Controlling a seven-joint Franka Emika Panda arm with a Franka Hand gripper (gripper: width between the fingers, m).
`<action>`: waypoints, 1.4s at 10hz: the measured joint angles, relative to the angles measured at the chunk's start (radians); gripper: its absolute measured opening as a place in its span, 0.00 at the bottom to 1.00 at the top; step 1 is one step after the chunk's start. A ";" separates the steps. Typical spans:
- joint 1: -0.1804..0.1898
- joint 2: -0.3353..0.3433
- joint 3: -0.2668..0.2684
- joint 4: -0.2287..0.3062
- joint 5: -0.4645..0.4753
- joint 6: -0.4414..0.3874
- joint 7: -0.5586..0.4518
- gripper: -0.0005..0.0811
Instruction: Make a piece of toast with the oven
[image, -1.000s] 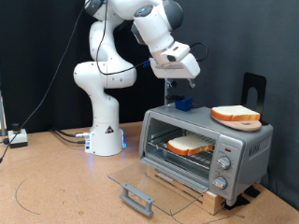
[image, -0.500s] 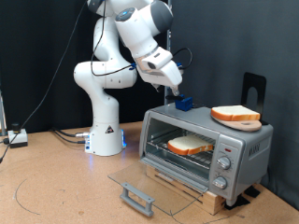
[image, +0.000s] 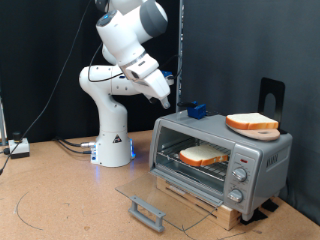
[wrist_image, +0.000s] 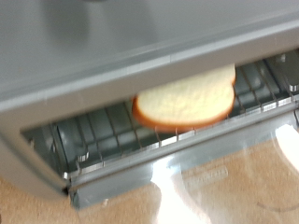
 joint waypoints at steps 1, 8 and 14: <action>-0.020 0.021 -0.021 0.008 -0.027 0.000 -0.024 1.00; -0.094 0.111 -0.049 0.064 -0.161 -0.034 -0.001 1.00; -0.182 0.326 -0.060 0.275 -0.090 -0.300 0.619 1.00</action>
